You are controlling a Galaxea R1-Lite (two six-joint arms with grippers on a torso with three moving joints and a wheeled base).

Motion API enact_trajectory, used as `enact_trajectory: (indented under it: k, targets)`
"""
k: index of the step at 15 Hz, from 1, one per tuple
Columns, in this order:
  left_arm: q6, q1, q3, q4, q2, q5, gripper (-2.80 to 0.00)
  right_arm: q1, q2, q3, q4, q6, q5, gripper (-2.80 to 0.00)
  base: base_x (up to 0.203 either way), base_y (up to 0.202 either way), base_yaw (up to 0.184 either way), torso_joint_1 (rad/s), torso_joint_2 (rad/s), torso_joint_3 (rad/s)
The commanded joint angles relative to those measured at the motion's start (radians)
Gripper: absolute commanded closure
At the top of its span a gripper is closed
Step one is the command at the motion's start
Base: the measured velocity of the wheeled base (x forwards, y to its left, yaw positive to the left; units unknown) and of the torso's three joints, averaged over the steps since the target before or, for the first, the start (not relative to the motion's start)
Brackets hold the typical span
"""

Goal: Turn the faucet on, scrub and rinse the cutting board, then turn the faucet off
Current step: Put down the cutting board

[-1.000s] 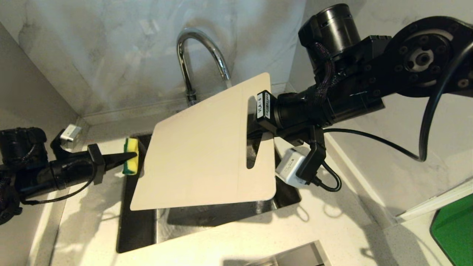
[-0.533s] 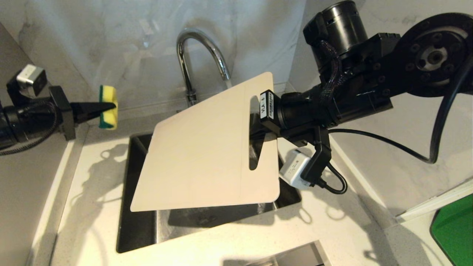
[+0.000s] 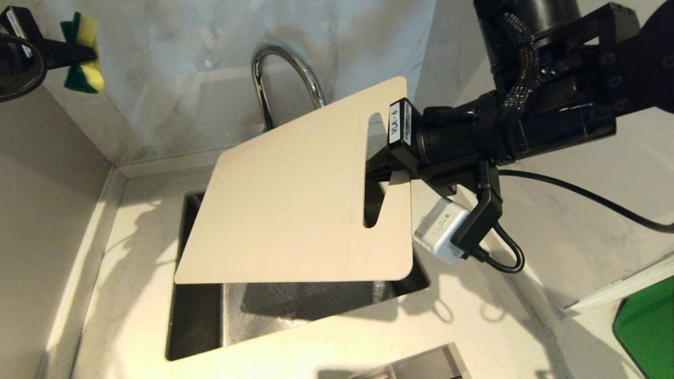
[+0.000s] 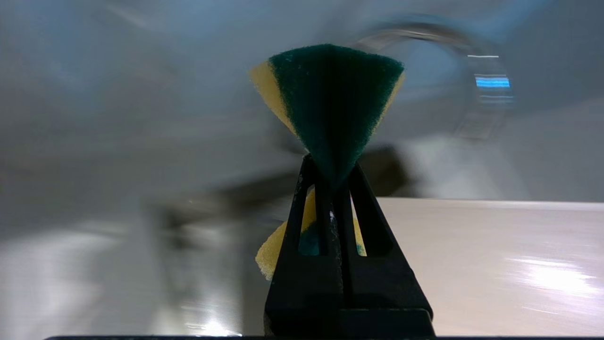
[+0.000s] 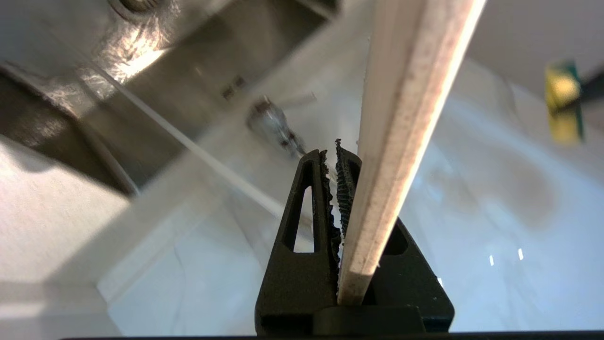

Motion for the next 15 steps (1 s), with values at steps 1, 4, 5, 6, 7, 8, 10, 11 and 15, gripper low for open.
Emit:
enact_trajectory:
  k: [1,4,5,6,7,8,10,11,15]
  targets:
    - [0.204,-0.028,-0.038,-0.001,0.008,0.191,0.00,0.010,-0.032,-0.035,0.003,0.002,0.001,0.00,0.000,0.000,0.000,0.000,0.00,0.000]
    - [0.205,-0.038,-0.045,-0.007,0.000,0.200,0.00,0.019,-0.087,-0.019,0.006,0.006,-0.035,0.00,0.000,0.000,0.000,0.000,0.00,0.000]
    - [0.204,-0.038,-0.044,-0.003,-0.001,0.200,0.00,0.022,-0.104,-0.006,0.007,0.011,-0.040,0.00,0.000,0.000,0.000,0.000,0.00,0.000]
    - [0.204,-0.037,-0.042,-0.002,0.001,0.200,0.00,0.022,-0.124,0.011,0.007,0.020,-0.042,0.00,0.000,0.000,0.000,0.000,0.00,0.000]
    - [0.199,-0.036,-0.038,-0.002,0.004,0.200,0.00,0.022,-0.146,0.032,0.006,0.024,-0.044,0.00,0.000,0.000,0.000,0.000,0.00,0.000]
    - [0.187,-0.035,-0.036,-0.001,0.004,0.197,0.00,0.022,-0.169,0.043,0.006,0.025,-0.056,0.00,0.000,0.000,0.000,0.000,0.00,0.000]
    - [0.148,-0.038,-0.035,0.001,0.009,0.197,0.00,0.023,-0.205,0.050,0.005,0.026,-0.105,0.00,0.000,0.000,0.000,0.000,0.00,0.000]
    - [0.144,-0.038,-0.032,0.001,0.010,0.195,0.00,0.023,-0.221,0.050,0.004,0.026,-0.117,0.00,0.000,0.000,0.000,0.000,0.00,0.000]
    - [0.143,-0.038,-0.026,0.002,0.006,0.194,0.00,0.023,-0.262,0.039,-0.010,0.055,-0.146,0.00,0.000,0.000,0.000,0.000,0.00,0.000]
